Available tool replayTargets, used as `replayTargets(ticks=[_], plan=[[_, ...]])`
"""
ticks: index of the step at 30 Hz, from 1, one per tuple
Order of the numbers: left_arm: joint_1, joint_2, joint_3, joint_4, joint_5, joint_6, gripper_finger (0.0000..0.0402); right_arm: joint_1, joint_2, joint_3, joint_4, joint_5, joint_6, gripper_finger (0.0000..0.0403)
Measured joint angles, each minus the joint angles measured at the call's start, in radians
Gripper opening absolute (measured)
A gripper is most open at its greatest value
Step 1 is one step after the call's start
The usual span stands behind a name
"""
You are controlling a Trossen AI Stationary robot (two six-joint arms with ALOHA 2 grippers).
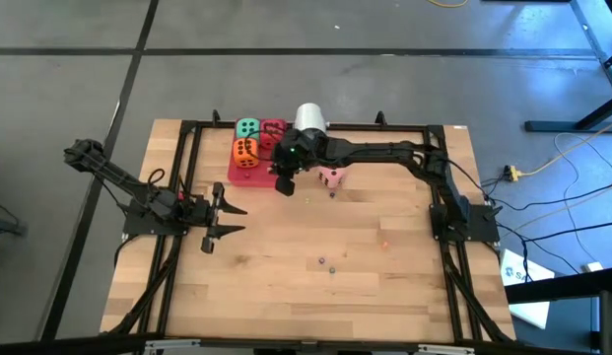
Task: Pick & Place Dice
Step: Put the small yellow dice into the red bin
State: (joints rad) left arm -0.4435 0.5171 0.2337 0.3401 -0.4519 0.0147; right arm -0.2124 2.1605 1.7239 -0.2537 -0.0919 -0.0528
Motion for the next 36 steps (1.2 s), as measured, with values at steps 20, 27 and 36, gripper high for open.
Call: replayTargets(ticks=[20, 27, 36], plan=[[0.000, 0.000, 0.000, 0.000, -0.002, 0.000, 0.0169, 0.021, -0.001, 0.000, -0.084, 0.093, 0.019, 0.0052], [0.000, 0.000, 0.000, 0.000, -0.003, 0.000, 0.0169, 0.030, -0.001, 0.000, -0.084, 0.111, 0.044, 0.0052], [0.000, 0.003, 0.000, 0.000, -0.003, 0.000, 0.0169, 0.036, -0.001, 0.000, -0.084, 0.102, 0.047, 0.0052]])
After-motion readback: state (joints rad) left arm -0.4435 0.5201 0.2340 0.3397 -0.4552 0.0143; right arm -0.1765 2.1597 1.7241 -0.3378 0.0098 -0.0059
